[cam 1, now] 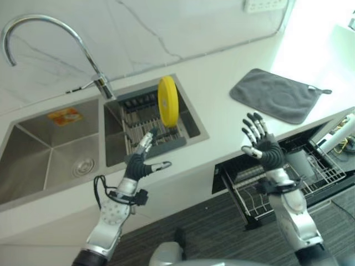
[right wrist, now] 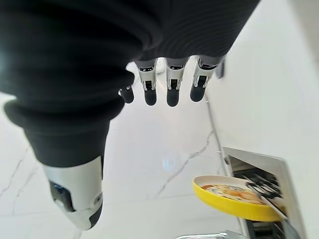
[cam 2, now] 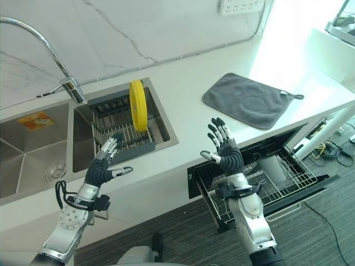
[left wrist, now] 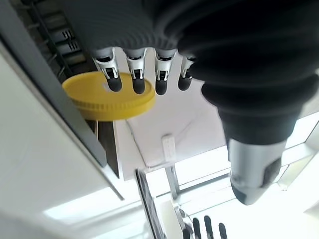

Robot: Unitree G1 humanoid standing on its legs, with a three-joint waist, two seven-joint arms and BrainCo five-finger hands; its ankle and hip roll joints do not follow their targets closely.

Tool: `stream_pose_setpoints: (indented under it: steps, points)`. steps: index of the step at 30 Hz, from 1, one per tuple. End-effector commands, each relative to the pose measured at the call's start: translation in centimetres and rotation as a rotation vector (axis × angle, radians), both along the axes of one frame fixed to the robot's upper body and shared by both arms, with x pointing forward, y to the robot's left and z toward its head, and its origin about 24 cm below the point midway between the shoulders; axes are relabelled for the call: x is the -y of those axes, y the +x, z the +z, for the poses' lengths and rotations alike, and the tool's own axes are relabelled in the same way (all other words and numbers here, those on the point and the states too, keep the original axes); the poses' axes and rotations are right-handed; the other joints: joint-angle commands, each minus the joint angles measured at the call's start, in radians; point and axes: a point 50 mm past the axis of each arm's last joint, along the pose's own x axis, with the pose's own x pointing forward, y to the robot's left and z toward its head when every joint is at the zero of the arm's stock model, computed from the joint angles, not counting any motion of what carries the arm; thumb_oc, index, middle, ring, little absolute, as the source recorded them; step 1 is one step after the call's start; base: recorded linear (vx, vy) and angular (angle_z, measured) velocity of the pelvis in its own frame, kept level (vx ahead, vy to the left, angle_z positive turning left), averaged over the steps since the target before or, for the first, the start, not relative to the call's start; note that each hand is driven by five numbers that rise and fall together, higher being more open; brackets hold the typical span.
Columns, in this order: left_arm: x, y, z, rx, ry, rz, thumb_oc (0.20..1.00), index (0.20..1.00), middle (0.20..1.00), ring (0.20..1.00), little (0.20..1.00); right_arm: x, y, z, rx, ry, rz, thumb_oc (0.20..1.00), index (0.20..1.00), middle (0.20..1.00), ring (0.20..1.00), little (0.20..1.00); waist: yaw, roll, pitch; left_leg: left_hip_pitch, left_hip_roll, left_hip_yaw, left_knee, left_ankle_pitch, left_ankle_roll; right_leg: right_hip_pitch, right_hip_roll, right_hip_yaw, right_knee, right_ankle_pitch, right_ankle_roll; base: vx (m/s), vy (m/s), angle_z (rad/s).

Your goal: Place the dishes in the dishwasher.

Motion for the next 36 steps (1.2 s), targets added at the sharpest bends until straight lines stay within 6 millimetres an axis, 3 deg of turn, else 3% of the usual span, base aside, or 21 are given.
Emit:
stream_pose_setpoints:
  steps: [1, 11, 15, 20, 24, 28, 30, 31, 35, 36]
  points:
    - [1.6, 0.2, 3.2, 0.101, -0.129, -0.234, 1.000, 1.000, 1.000, 1.000, 1.000, 0.8, -0.1, 3.6, 0.189, 0.056, -0.067, 1.000, 1.000, 1.000, 1.000, 1.000, 0.001, 0.032, 0.002, 0.049, 0.054, -0.022, -0.016, -0.117, -0.024, -0.044, 0.081, -0.022, 0.038, -0.023, -0.068, -0.02, -0.030, -0.05]
    - [6.2, -0.9, 3.5, -0.004, -0.226, -0.736, 1.000, 1.000, 1.000, 1.000, 1.000, 2.2, 0.4, 3.2, 0.160, 0.108, -0.157, 1.000, 1.000, 1.000, 1.000, 1.000, -0.031, 0.030, 0.002, 0.038, 0.073, -0.003, -0.055, -0.080, -0.041, -0.029, 0.110, -0.007, -0.004, -0.021, -0.073, -0.05, -0.034, -0.03]
    - [8.8, -1.7, 0.9, -0.311, -0.300, -1.006, 1.000, 1.000, 1.000, 1.000, 1.000, 2.8, 0.8, 2.4, 0.114, 0.178, -0.134, 1.000, 1.000, 1.000, 1.000, 1.000, -0.053, 0.032, -0.001, 0.038, 0.080, 0.000, -0.055, -0.074, -0.048, -0.025, 0.128, 0.015, -0.009, -0.026, -0.078, -0.02, -0.010, -0.01]
    - [11.2, -2.9, -3.0, -0.624, -0.303, -1.107, 1.000, 1.000, 1.000, 1.000, 1.000, 3.8, 1.3, 1.6, 0.069, 0.201, -0.118, 1.000, 1.000, 1.000, 1.000, 1.000, -0.090, 0.027, 0.002, 0.019, 0.098, 0.012, -0.031, -0.066, -0.057, -0.026, 0.151, 0.046, 0.009, -0.045, -0.092, 0.00, -0.013, 0.01]
    - [11.1, -2.8, -5.9, -0.740, -0.218, -0.992, 1.000, 1.000, 1.000, 1.000, 1.000, 4.3, 1.7, 1.5, 0.045, 0.208, -0.046, 1.000, 1.000, 1.000, 1.000, 1.000, -0.102, 0.025, 0.005, 0.011, 0.116, 0.036, -0.019, -0.058, -0.066, -0.025, 0.150, 0.046, 0.006, -0.041, -0.094, 0.00, -0.010, -0.03]
    - [9.4, -2.5, -10.0, -0.849, -0.141, -0.713, 1.000, 1.000, 1.000, 1.000, 1.000, 4.4, 2.0, 1.8, 0.047, 0.178, 0.023, 1.000, 1.000, 1.000, 1.000, 1.000, -0.107, 0.024, 0.007, 0.015, 0.127, 0.063, -0.017, -0.051, -0.072, -0.016, 0.144, 0.038, -0.018, -0.029, -0.092, 0.02, -0.003, -0.14]
    - [7.6, -2.6, -12.0, -0.894, -0.049, -0.556, 1.000, 1.000, 1.000, 1.000, 1.000, 4.4, 1.9, 2.6, 0.094, 0.181, 0.092, 1.000, 1.000, 1.000, 1.000, 1.000, -0.105, 0.023, 0.003, 0.015, 0.128, 0.067, -0.015, -0.052, -0.074, -0.015, 0.140, 0.031, -0.024, -0.025, -0.090, 0.05, 0.019, -0.13]
    - [5.7, -3.3, -14.0, -0.946, 0.027, -0.408, 1.000, 1.000, 1.000, 1.000, 1.000, 4.1, 1.5, 3.6, 0.153, 0.125, 0.128, 1.000, 1.000, 1.000, 1.000, 1.000, -0.097, 0.023, 0.005, 0.019, 0.124, 0.060, -0.012, -0.056, -0.076, -0.013, 0.133, 0.025, -0.023, -0.026, -0.088, 0.06, 0.039, -0.06]
    - [3.9, -5.0, -16.6, -0.987, 0.155, -0.247, 1.000, 1.000, 1.000, 1.000, 1.000, 3.3, 1.3, 5.8, 0.270, -0.012, 0.143, 1.000, 1.000, 1.000, 1.000, 1.000, -0.077, 0.025, 0.005, 0.018, 0.111, 0.030, -0.008, -0.067, -0.071, -0.015, 0.131, 0.024, -0.020, -0.030, -0.090, 0.04, 0.060, 0.00]
    - [2.8, -5.9, -18.1, -1.036, 0.230, -0.117, 1.000, 1.000, 1.000, 1.000, 1.000, 2.6, 1.4, 7.1, 0.323, -0.054, 0.155, 1.000, 1.000, 1.000, 1.000, 1.000, -0.062, 0.024, 0.003, 0.017, 0.103, 0.016, -0.005, -0.072, -0.068, -0.015, 0.129, 0.020, -0.015, -0.035, -0.093, 0.04, 0.073, 0.04]
